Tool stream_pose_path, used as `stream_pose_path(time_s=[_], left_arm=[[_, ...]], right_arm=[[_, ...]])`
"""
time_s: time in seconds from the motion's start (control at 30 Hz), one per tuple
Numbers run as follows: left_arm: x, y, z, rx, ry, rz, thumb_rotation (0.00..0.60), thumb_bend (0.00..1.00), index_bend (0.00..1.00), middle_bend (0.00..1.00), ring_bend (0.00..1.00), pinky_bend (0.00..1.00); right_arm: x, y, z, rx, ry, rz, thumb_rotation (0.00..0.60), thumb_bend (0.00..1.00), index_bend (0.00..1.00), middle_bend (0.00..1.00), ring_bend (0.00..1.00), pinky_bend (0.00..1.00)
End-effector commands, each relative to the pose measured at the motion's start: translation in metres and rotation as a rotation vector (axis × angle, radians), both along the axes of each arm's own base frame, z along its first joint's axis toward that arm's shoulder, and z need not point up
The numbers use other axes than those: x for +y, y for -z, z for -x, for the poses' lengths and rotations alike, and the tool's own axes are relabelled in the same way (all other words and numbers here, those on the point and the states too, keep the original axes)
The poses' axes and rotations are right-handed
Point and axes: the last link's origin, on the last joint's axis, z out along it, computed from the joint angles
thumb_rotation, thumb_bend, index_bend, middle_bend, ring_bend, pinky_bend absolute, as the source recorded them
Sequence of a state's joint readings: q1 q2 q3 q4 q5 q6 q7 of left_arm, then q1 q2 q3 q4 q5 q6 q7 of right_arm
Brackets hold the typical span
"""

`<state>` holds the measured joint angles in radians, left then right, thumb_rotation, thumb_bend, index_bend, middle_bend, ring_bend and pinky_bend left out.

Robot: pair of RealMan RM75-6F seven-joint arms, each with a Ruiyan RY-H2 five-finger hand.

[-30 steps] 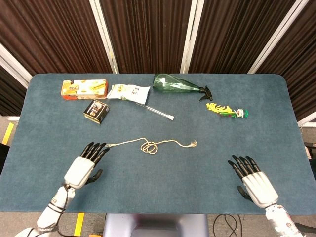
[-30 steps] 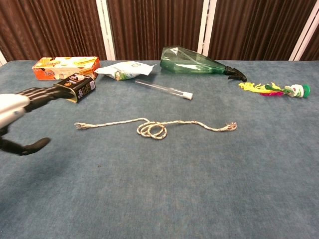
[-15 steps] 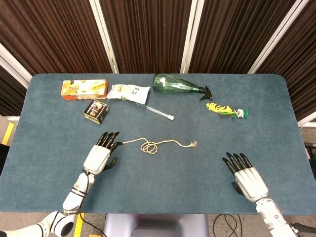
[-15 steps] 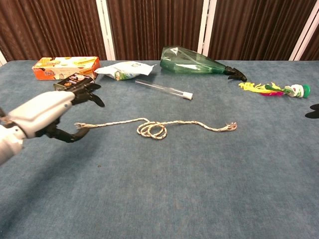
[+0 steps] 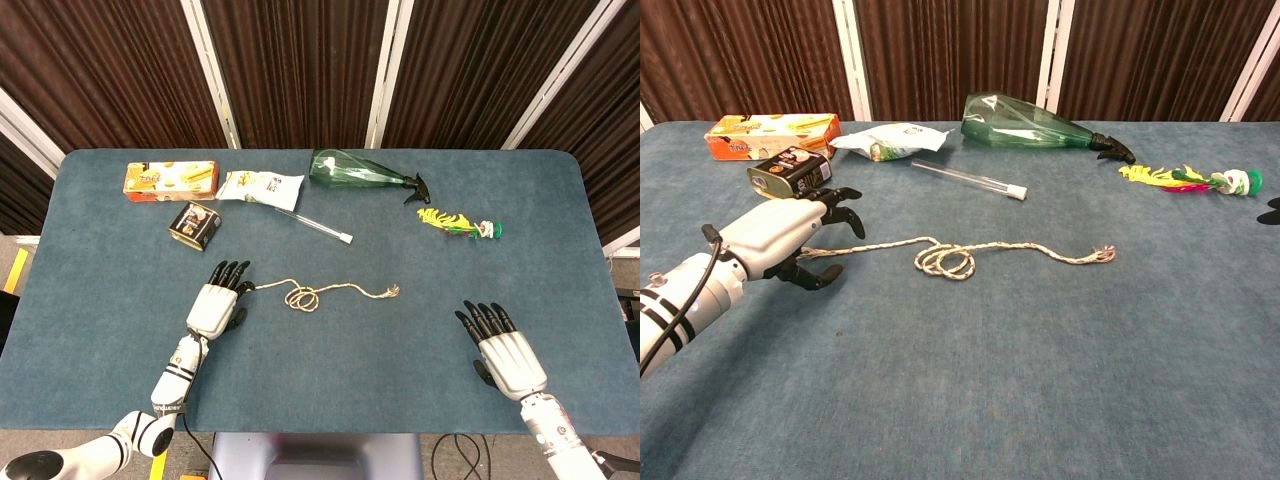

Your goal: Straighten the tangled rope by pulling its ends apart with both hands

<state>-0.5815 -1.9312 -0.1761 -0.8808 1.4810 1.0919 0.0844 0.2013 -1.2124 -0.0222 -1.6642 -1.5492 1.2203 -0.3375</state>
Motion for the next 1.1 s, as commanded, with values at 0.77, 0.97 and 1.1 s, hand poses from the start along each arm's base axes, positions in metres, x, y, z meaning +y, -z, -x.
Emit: stream_pose_path(time_s=[0.77,0.97,1.1], left_arm=[[0.019,-0.003,0.027,0.101,-0.04,-0.1,0.6,0.43,0.52,0.1,0.0,0.06],[0.021,-0.004,0.029,0.102,-0.048,-0.099,0.6,0.43,0.55,0.11,0.0,0.06],[0.022,-0.003,0.029,0.102,-0.051,-0.094,0.6,0.43,0.56,0.11,0.0,0.06]], right_arm=[[0.001,0.002,0.001,0.018,0.007,-0.004,0.6,0.44,0.0,0.0,0.0,0.0],[0.001,0.003,0.001,0.022,0.009,-0.006,0.6,0.44,0.0,0.0,0.0,0.0],[0.0,0.005,0.001,0.022,0.011,-0.009,0.6,0.44,0.0,0.0,0.0,0.0]])
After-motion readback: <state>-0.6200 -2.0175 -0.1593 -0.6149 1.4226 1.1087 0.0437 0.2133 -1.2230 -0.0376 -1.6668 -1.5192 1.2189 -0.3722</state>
